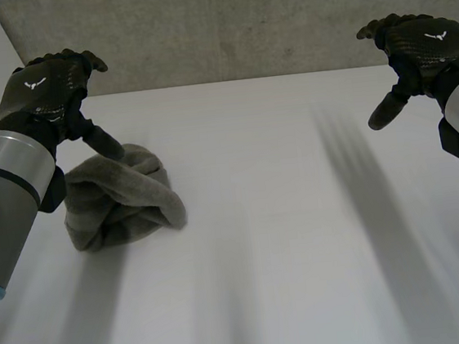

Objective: Fold the towel.

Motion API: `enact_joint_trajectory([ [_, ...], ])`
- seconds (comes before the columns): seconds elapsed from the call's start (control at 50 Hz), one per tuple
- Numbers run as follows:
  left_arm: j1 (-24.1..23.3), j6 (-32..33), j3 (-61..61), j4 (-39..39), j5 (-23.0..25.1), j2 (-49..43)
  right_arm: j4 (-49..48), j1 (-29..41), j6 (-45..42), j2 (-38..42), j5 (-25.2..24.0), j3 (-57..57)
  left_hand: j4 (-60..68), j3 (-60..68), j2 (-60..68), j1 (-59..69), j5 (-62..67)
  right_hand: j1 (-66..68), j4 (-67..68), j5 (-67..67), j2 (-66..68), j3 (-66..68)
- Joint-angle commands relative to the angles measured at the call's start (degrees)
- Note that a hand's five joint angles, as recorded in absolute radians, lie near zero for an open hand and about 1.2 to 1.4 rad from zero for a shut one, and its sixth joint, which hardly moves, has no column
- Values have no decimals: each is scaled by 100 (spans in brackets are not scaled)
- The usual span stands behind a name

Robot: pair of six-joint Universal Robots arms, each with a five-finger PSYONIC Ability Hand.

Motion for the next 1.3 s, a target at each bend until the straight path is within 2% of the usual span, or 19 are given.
enact_joint_trajectory([
  [0.02, -88, -162, -39, 242, -114, -65, -187, 51, 9, 90, 77, 84, -104, -92, 164, 155, 193, 193, -135, 155, 132, -77],
  [0.04, -317, -583, -154, 871, -414, -182, -693, 184, 32, 331, 279, 305, -336, -298, 515, 495, 627, 749, -437, 512, 457, -250],
  [0.06, -96, -177, -48, 263, -126, -53, -209, 56, 10, 100, 85, 93, -108, -96, 165, 158, 196, 219, -140, 164, 146, -80],
  [0.08, -317, -583, -154, 871, -414, -181, -667, 193, 41, 296, 279, 305, -336, -298, 514, 495, 627, 332, -437, 96, 40, -250],
  [0.14, -118, -222, -64, 333, -155, -55, -254, 76, 27, 100, 107, 122, -117, -104, 115, 108, 184, -14, -152, -129, -148, -87],
  [0.16, -308, -591, -207, 871, -405, -67, -658, 202, 76, 252, 279, 322, -336, -298, -187, -206, -74, -134, -437, -371, -426, -250],
  [0.18, -142, -271, -89, 401, -186, -46, -307, 91, 31, 123, 128, 146, -127, -113, -70, -78, 38, 10, -165, -140, -162, -95],
  [0.2, -308, -591, -207, 871, -405, -67, -649, 211, 76, 217, 279, 375, -336, -298, -192, -212, -80, -134, -437, -371, -426, -250],
  [0.22, -151, -287, -94, 425, -198, -49, -322, 100, 33, 117, 136, 175, -132, -117, -75, -83, 43, 10, -171, -145, -167, -98],
  [0.24, -317, -591, -268, 897, -405, -6, -658, 211, 76, 173, 279, 462, -336, -298, -359, -378, -246, -134, -437, -371, -426, -250],
  [0.26, -176, -328, -132, 497, -227, -32, -372, 114, 37, 117, 156, 235, -140, -125, -150, -159, -20, -9, -182, -164, -187, -104],
  [0.28, -317, -583, -338, 915, -405, 47, -658, 211, 76, 173, 279, 463, -336, -298, -327, -347, -215, -134, -437, -371, -426, -250],
  [0.56, -308, -591, -330, 924, -405, -14, -693, 202, 76, 102, 244, 560, -336, -298, -125, -144, -12, -134, -437, -371, -426, -250],
  [0.64, -282, -583, -330, 924, -405, -23, -693, 202, 67, 102, 235, 551, -336, -298, 27, 7, 140, 749, -437, 512, 457, -250],
  [0.68, -273, -583, -321, 915, -405, -31, -702, 202, 41, 94, 253, 525, -336, -298, -340, -359, -227, -134, -437, -371, -426, -250],
  [0.94, -168, -495, -224, 889, -247, -128, -640, 219, 23, 102, 261, 481, -336, -298, -411, -430, -298, -134, -437, -371, -426, -250],
  [1.04, -71, 41, -172, 889, 360, -146, -553, 219, 15, 129, 157, 481, -336, -298, -327, -346, -214, -134, -437, -371, -426, -250],
  [1.18, 745, 1393, -444, 810, 939, -163, -412, 237, 50, 375, -486, 445, -336, -298, -209, -229, -97, -134, -437, -371, -426, -250],
  [1.3, 1018, 2035, -628, 538, 1527, -181, -412, 791, 208, 946, -670, 252, -336, -298, -108, -128, 4, -134, -437, -371, -426, -250],
])
